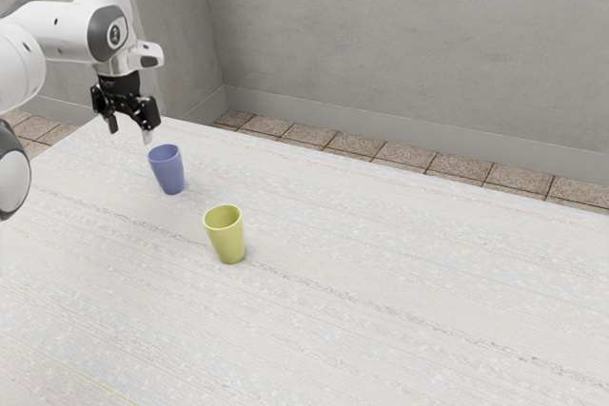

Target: Place the left cup onto the right cup

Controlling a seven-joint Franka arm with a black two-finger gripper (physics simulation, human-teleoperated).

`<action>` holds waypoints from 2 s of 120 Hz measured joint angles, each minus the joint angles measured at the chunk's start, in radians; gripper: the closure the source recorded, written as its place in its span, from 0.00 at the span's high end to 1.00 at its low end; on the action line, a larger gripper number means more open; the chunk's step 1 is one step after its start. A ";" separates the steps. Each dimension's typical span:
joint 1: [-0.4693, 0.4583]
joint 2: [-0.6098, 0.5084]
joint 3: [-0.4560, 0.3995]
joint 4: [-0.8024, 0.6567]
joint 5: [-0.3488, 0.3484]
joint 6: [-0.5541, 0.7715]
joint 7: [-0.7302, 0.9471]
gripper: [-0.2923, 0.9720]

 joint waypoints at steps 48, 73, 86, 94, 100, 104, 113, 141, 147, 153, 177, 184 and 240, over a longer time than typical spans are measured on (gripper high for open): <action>0.055 0.081 -0.044 0.079 -0.014 0.016 0.110 0.77; 0.076 0.133 -0.063 0.127 -0.016 0.019 0.149 0.77; 0.083 0.152 -0.064 0.140 -0.024 0.020 0.164 0.77; 0.088 0.162 -0.065 0.145 -0.028 0.021 0.173 0.77; 0.090 0.166 -0.065 0.146 -0.029 0.023 0.178 0.77; 0.091 0.169 -0.065 0.146 -0.030 0.025 0.182 0.77; 0.093 0.182 -0.065 0.162 -0.032 0.028 0.189 0.77; 0.113 0.238 -0.087 0.245 -0.033 0.028 0.206 0.77; 0.114 0.247 -0.093 0.261 -0.033 0.027 0.209 0.77; 0.114 0.255 -0.095 0.274 -0.033 0.026 0.212 0.77; 0.114 0.286 -0.108 0.325 -0.033 0.020 0.221 0.77; 0.114 0.294 -0.112 0.342 -0.033 0.018 0.223 0.77; 0.126 0.362 -0.126 0.434 -0.033 0.010 0.234 0.77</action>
